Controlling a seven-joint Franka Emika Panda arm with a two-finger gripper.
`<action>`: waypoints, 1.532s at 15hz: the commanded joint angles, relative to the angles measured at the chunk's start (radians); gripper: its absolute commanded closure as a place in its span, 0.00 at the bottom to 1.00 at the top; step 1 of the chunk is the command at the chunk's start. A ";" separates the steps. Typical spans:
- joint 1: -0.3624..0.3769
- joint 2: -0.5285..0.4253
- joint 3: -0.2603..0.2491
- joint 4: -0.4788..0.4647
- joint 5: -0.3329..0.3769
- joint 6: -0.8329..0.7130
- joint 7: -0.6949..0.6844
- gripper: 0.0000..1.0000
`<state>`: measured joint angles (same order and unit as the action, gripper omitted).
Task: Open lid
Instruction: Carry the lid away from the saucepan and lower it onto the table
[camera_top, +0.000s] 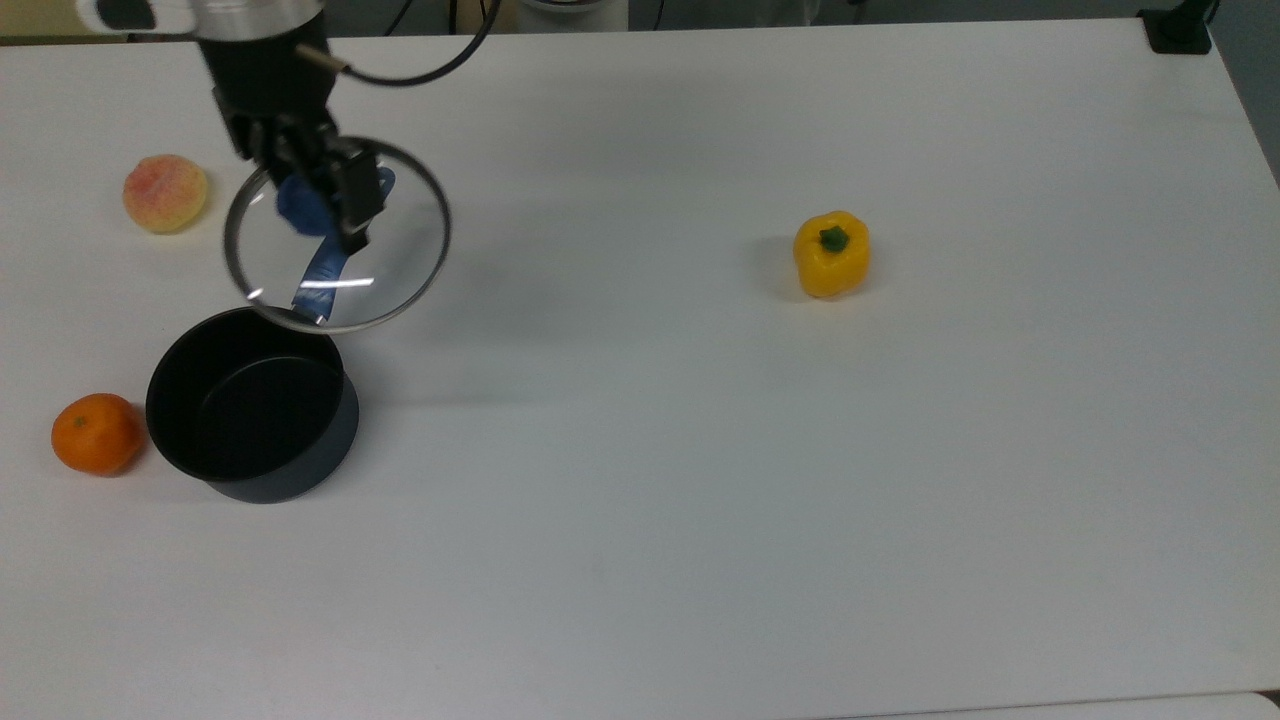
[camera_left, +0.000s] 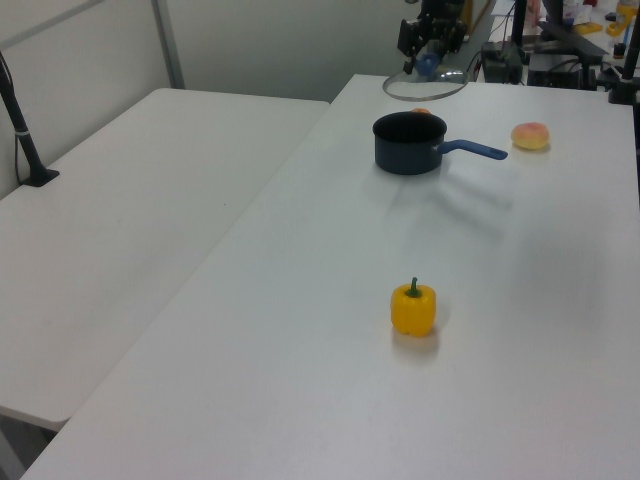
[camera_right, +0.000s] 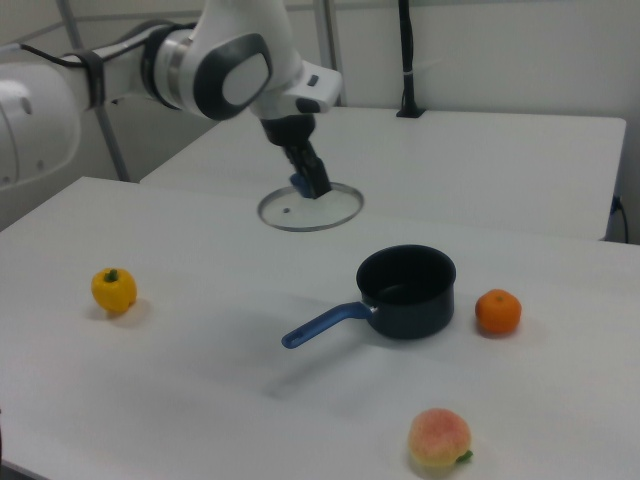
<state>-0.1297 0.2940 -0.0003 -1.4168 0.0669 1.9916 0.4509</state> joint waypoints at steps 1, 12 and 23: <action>0.001 -0.131 0.040 -0.120 0.030 -0.127 -0.122 0.91; 0.065 -0.260 0.097 -0.408 0.099 -0.356 -0.622 0.89; 0.105 -0.248 0.097 -0.692 0.094 0.102 -0.633 0.87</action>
<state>-0.0307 0.0735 0.1038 -2.0269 0.1547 1.9618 -0.1712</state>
